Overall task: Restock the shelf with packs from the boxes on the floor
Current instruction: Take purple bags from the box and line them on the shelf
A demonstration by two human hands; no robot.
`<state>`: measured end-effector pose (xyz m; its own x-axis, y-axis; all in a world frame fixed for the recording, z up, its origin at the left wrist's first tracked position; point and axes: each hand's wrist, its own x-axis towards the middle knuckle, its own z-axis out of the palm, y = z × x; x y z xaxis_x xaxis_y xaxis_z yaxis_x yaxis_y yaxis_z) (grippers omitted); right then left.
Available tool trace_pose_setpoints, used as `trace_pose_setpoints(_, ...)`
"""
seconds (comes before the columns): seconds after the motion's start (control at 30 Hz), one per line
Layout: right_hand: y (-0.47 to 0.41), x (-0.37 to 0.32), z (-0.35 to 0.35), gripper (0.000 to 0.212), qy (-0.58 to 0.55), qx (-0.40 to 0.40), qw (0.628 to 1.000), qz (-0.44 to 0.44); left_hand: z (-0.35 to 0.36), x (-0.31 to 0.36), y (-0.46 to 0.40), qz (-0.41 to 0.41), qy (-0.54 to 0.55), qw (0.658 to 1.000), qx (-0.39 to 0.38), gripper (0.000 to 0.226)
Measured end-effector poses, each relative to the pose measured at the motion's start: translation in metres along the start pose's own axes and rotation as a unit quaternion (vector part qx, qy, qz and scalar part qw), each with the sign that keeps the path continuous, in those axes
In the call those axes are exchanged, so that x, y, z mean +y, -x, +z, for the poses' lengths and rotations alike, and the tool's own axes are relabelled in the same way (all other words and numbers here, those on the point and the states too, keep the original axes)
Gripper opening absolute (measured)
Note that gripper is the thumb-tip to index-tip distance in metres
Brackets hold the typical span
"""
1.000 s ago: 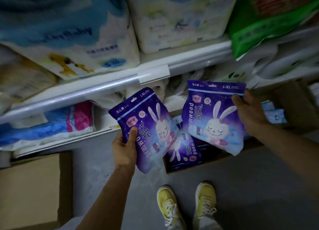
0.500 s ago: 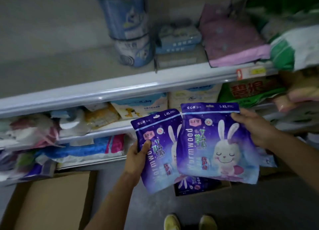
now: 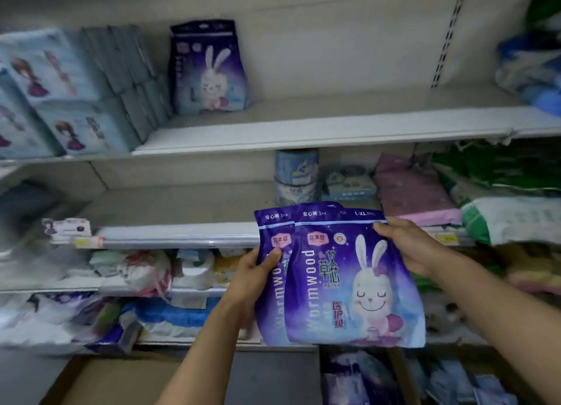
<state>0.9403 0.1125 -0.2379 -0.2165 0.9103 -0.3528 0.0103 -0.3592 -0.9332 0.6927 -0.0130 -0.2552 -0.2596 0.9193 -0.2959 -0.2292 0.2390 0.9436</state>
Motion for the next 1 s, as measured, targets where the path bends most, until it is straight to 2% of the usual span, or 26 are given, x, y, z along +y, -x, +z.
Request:
trace_pose_setpoints(0.13,0.010,-0.032,0.020,0.019,0.037,-0.014,0.999,-0.034,0.002,0.030,0.013,0.013,0.030,0.999,0.013,0.031)
trace_pose_setpoints(0.23,0.012,-0.055,0.027,0.017,0.074,-0.004,0.995,-0.073,0.007,0.049,0.023,0.013,0.061,0.998,-0.016,0.046)
trace_pose_setpoints(0.37,0.016,-0.080,0.031,0.024,0.088,-0.006,0.992,-0.086,0.015,0.066,0.035,0.059,0.016,0.998,-0.024,0.050)
trace_pose_setpoints(0.57,0.020,-0.110,0.036,0.020,0.068,-0.043,0.990,-0.113,0.023,0.085,0.036,0.091,0.027,0.995,0.022,0.028)
trace_pose_setpoints(0.77,0.022,-0.108,0.036,0.012,-0.014,-0.166,0.981,-0.096,0.008,0.089,0.035,0.122,0.033,0.989,0.080,0.030)
trace_pose_setpoints(1.0,0.016,-0.093,0.058,0.064,0.116,-0.241,0.961,-0.067,-0.029,0.098,0.038,0.144,0.086,0.972,0.163,0.035)
